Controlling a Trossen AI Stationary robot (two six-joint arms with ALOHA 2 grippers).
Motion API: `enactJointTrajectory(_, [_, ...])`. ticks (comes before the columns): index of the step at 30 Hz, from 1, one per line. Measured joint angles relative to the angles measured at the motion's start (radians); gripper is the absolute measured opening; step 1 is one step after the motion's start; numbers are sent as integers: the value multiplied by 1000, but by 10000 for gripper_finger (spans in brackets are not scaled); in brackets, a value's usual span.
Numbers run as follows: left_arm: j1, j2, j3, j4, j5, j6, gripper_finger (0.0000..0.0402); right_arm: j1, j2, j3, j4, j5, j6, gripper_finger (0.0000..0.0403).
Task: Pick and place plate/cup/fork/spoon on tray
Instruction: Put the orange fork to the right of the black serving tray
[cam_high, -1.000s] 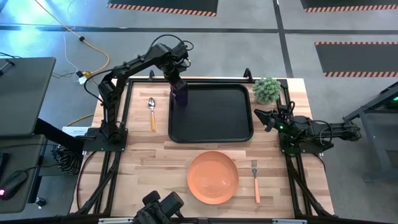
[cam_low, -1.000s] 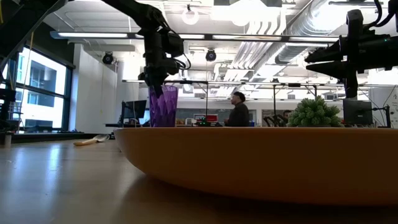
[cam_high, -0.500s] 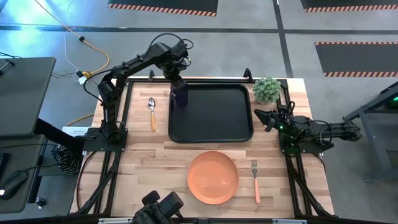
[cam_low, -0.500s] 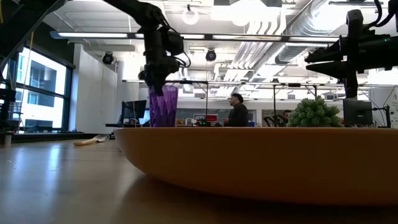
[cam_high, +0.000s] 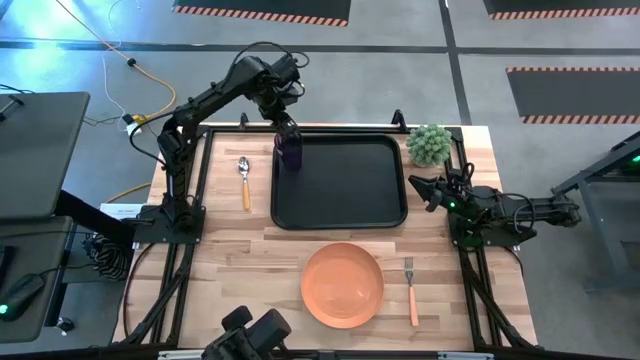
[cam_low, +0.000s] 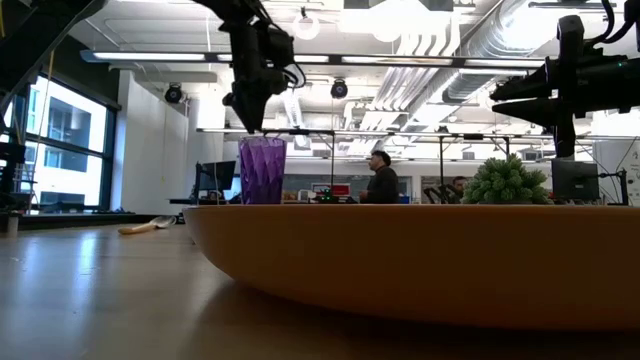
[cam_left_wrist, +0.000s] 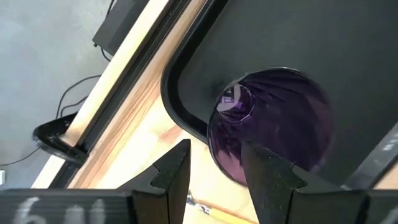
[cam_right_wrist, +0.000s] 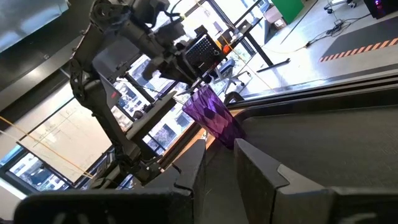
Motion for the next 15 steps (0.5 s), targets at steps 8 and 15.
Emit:
enactJointTrajectory(8, [-6, -19, 134, -108, 7, -4, 131, 0, 0, -2, 33, -13, 0, 76])
enactJointTrajectory(15, [-47, -133, 134, -103, 40, -46, 131, 0, 0, -2, 116, -76, 0, 76])
